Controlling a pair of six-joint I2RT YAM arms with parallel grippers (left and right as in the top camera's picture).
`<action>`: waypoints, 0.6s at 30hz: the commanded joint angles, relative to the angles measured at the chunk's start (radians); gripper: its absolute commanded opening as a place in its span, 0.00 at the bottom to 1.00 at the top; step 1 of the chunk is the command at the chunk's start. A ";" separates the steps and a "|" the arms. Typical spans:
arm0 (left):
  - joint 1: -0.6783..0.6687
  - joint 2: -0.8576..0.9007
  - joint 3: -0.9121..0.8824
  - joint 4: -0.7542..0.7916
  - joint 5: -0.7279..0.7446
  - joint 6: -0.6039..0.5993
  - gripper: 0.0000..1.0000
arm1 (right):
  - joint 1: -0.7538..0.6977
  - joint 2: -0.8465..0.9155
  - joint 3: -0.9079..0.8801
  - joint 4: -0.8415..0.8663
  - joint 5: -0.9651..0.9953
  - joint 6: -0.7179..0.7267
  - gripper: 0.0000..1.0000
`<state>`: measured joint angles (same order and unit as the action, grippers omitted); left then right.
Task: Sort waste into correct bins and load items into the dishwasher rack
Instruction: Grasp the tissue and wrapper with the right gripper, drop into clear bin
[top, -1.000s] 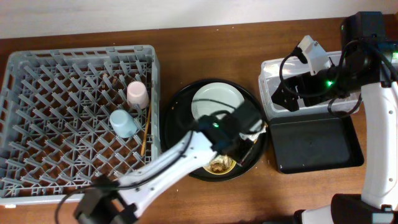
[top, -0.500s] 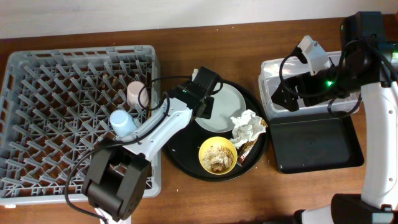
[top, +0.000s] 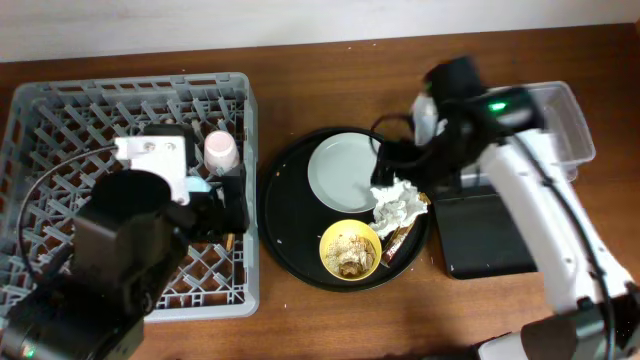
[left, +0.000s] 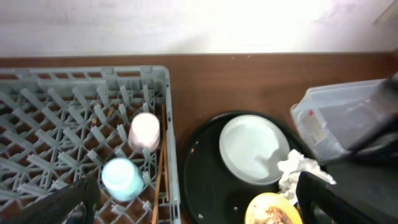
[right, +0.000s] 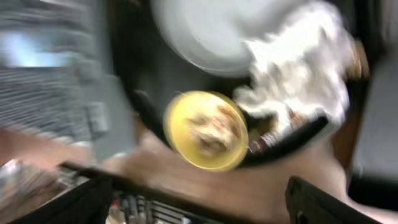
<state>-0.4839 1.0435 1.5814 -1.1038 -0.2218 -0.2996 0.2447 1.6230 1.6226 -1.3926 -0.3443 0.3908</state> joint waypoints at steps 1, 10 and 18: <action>0.003 -0.004 -0.002 0.001 -0.011 0.001 0.99 | 0.076 -0.008 -0.233 0.172 0.286 0.364 0.86; 0.003 -0.002 -0.002 -0.071 -0.011 0.001 0.99 | 0.084 0.056 -0.683 0.756 0.383 0.613 0.82; 0.003 -0.002 -0.002 -0.381 -0.011 0.001 0.99 | 0.091 0.098 -0.618 0.727 0.379 0.578 0.05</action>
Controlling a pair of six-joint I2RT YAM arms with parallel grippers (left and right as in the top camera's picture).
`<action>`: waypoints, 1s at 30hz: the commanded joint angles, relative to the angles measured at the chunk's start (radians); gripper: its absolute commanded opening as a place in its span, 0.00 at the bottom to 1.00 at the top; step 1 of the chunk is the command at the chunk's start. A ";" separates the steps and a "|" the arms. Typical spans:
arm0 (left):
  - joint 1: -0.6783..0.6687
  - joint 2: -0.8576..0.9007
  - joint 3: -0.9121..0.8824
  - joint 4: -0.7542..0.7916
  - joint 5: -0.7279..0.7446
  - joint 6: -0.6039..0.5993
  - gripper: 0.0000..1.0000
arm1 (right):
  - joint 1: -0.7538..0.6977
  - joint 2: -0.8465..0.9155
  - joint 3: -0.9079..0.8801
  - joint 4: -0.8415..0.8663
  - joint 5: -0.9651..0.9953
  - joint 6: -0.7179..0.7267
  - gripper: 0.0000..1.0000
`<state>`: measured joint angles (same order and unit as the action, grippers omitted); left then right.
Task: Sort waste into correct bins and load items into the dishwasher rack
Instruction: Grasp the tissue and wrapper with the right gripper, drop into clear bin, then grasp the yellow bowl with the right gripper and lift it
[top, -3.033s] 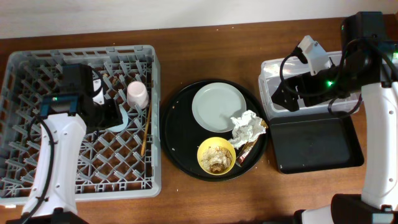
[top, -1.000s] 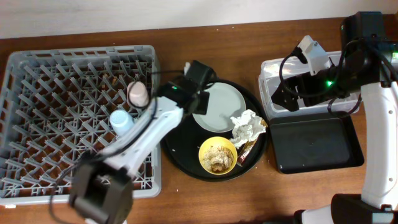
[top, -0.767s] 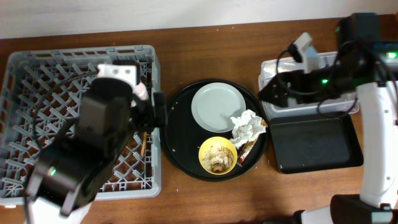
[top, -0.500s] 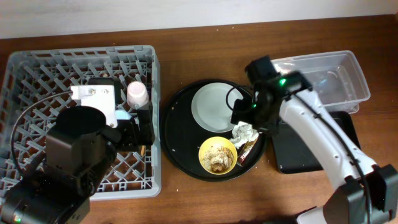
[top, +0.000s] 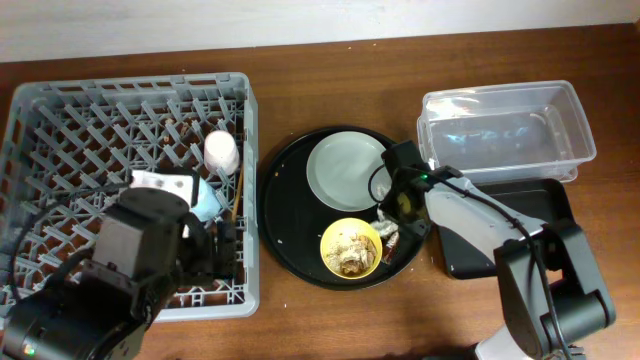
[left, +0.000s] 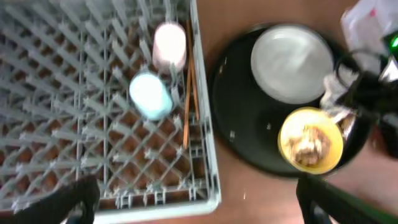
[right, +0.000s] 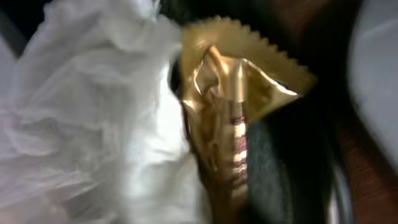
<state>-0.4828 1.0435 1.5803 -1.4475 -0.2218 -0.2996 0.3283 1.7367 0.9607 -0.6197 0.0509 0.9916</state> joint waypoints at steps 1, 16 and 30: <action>0.002 -0.002 -0.001 -0.063 -0.011 0.001 0.99 | 0.007 -0.063 0.099 -0.110 -0.015 -0.045 0.04; 0.002 -0.002 -0.001 -0.066 -0.011 0.001 0.99 | -0.512 -0.084 0.270 0.103 0.167 -0.172 0.24; 0.002 -0.002 -0.001 -0.066 -0.011 0.001 0.99 | 0.146 -0.187 0.530 -0.721 -0.356 -0.792 0.77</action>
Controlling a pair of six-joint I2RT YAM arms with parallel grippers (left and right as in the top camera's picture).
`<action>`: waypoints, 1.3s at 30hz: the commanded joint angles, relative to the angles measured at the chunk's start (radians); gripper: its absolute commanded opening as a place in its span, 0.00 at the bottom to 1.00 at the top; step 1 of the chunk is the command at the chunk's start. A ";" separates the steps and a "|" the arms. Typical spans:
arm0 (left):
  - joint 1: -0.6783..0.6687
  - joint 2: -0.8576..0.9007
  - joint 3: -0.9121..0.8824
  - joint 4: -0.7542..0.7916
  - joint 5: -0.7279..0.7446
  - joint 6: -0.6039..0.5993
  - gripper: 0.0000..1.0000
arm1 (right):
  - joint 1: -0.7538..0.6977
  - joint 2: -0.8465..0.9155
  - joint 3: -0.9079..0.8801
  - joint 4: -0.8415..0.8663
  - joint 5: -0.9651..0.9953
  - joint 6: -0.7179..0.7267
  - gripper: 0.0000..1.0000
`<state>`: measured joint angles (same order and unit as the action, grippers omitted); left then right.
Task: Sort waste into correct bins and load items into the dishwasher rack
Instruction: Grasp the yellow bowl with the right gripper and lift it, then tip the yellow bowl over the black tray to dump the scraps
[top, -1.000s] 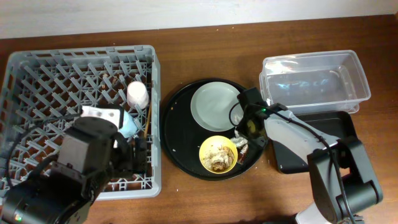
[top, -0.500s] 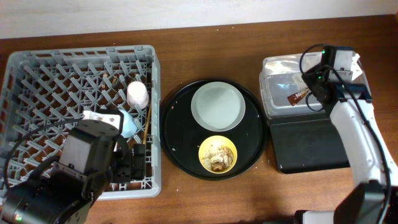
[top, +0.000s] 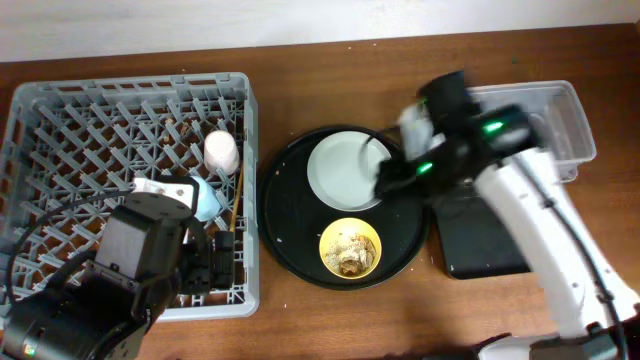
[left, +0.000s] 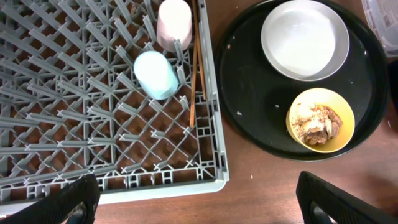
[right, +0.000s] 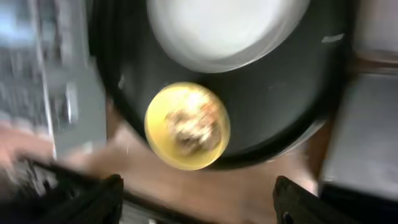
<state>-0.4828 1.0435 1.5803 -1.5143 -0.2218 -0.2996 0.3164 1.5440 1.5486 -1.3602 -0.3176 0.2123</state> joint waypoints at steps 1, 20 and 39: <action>0.002 -0.002 -0.001 0.001 -0.011 0.001 0.99 | 0.228 0.006 -0.093 0.056 0.016 0.005 0.77; 0.002 -0.002 -0.001 0.001 -0.011 0.001 0.99 | 0.589 0.108 -0.535 0.688 0.371 0.194 0.24; 0.002 -0.002 -0.001 0.001 -0.011 0.001 0.99 | 0.205 -0.066 -0.222 0.125 0.364 0.135 0.04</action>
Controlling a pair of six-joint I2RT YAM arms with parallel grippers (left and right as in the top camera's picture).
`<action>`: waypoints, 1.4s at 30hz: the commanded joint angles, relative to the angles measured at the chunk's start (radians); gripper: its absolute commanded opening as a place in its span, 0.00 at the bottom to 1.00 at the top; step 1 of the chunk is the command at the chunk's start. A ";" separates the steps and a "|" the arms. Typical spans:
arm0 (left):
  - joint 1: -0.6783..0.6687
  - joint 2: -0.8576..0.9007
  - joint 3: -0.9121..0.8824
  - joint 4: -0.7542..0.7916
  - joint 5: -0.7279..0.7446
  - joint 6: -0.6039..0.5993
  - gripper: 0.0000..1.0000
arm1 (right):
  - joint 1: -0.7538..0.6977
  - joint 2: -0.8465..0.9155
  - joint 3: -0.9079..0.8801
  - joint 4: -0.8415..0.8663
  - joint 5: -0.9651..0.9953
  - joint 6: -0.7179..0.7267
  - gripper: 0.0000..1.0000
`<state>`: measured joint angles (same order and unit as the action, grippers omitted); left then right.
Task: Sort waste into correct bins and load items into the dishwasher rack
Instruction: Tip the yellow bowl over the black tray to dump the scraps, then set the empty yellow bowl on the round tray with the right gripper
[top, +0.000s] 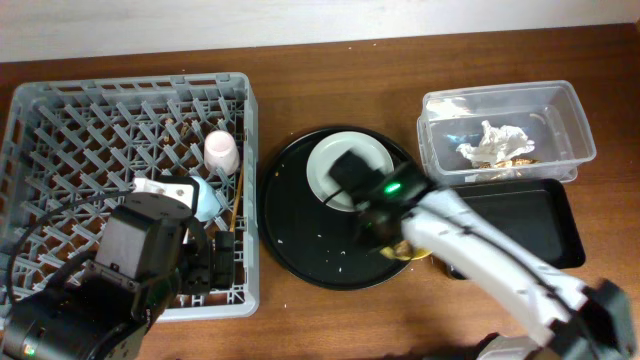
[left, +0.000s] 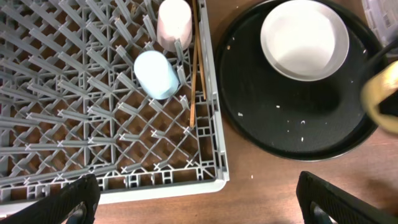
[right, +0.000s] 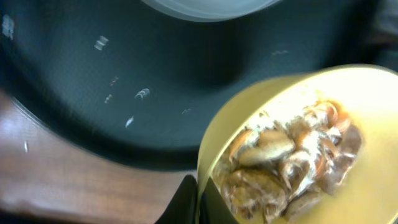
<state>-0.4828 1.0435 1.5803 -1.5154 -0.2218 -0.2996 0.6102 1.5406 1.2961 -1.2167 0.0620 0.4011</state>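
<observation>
In the right wrist view my right gripper (right: 198, 198) is shut on the rim of a yellow bowl (right: 292, 149) full of food scraps. The bowl is tilted over the front right edge of the black round tray (top: 290, 225). A white plate (top: 345, 170) lies at the back of that tray. My left gripper (left: 196, 194) hangs open above the front edge of the grey dishwasher rack (top: 60, 110). The rack holds a pink cup (left: 174, 22), a blue cup (left: 155, 74) and chopsticks (left: 194, 68).
A clear bin (top: 575, 125) at the back right holds a crumpled tissue (top: 492, 143) and a wrapper. In front of it sits a black bin (top: 530, 225). Crumbs dot the tray. My right arm (top: 470, 250) crosses the tray's right side.
The yellow bowl sat flat on the tray; now my right gripper is shut on its rim at the tray's front right edge. The tissue now shows in the clear bin. The left arm has not moved.
Tissue and wrapper first lay on the tray beside the bowl. Then my right gripper was down on them. Then they were gone from the tray, with my arm by the clear bin. Now they lie in that bin and I hold the bowl.
</observation>
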 joint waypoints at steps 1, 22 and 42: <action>0.002 -0.002 -0.001 0.002 -0.011 0.001 0.99 | -0.201 -0.090 0.030 -0.025 -0.113 -0.141 0.04; 0.002 -0.002 -0.001 0.002 -0.011 0.001 0.99 | -1.452 0.027 -0.373 0.309 -1.449 -0.521 0.04; 0.002 -0.002 -0.001 0.002 -0.011 0.001 0.99 | -1.579 0.074 -0.375 0.065 -1.611 -0.457 0.04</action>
<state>-0.4828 1.0435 1.5803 -1.5135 -0.2218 -0.2996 -0.9672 1.6268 0.9230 -1.1141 -1.5242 0.0788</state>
